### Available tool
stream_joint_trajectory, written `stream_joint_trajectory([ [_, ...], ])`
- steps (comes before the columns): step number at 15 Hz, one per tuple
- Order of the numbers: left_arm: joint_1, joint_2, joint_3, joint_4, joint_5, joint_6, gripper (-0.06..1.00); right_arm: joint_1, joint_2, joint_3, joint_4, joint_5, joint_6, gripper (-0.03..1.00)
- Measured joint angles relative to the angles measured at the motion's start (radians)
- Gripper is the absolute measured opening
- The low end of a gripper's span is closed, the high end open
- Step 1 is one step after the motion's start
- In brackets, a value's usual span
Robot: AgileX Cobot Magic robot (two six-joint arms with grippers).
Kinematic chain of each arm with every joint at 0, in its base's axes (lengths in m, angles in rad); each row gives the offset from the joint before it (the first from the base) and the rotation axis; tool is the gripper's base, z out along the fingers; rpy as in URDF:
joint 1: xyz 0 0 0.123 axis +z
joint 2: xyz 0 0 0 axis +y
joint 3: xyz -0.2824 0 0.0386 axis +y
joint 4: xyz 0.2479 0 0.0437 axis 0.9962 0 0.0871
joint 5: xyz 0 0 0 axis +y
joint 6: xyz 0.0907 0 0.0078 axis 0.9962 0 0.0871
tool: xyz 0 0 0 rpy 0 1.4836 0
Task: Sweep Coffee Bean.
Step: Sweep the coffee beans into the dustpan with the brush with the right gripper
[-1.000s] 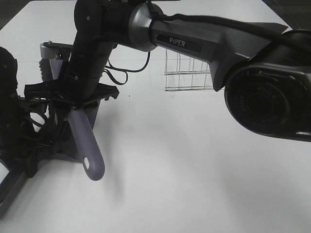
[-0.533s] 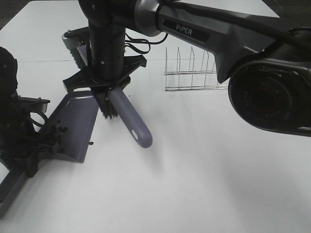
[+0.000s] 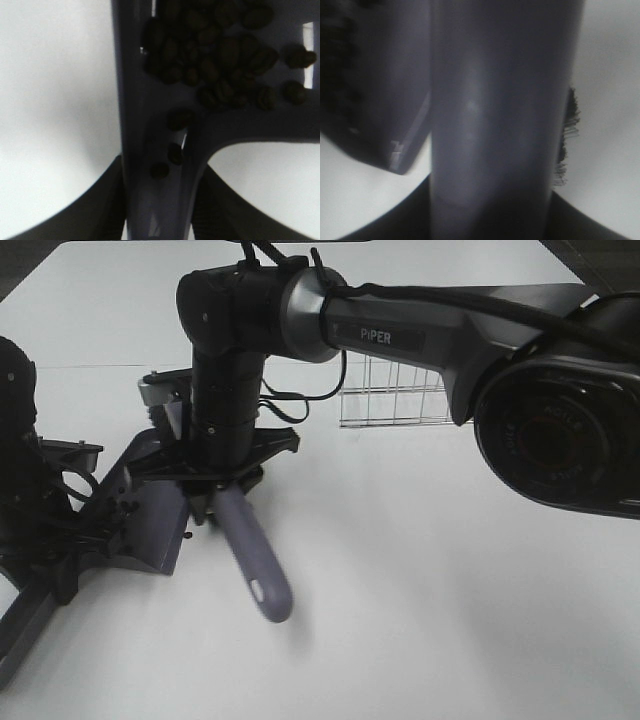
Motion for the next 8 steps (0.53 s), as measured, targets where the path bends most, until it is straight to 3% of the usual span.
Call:
stream_joint_trajectory([
  [2, 0.0, 0.0, 0.0, 0.0, -0.001, 0.0, 0.31, 0.0, 0.004, 0.0, 0.219, -0.079, -0.071, 0.32],
  [4, 0.0, 0.0, 0.0, 0.0, -0.001, 0.0, 0.31, 0.0, 0.012, 0.0, 0.376, -0.111, -0.166, 0.32],
  [6, 0.0, 0.0, 0.001, -0.003, -0.01, 0.001, 0.31, 0.0, 0.002, 0.0, 0.403, -0.14, -0.21, 0.32],
  [8, 0.0, 0.0, 0.001, -0.003, -0.018, 0.002, 0.31, 0.0, -0.024, 0.0, 0.336, -0.175, -0.22, 0.32],
])
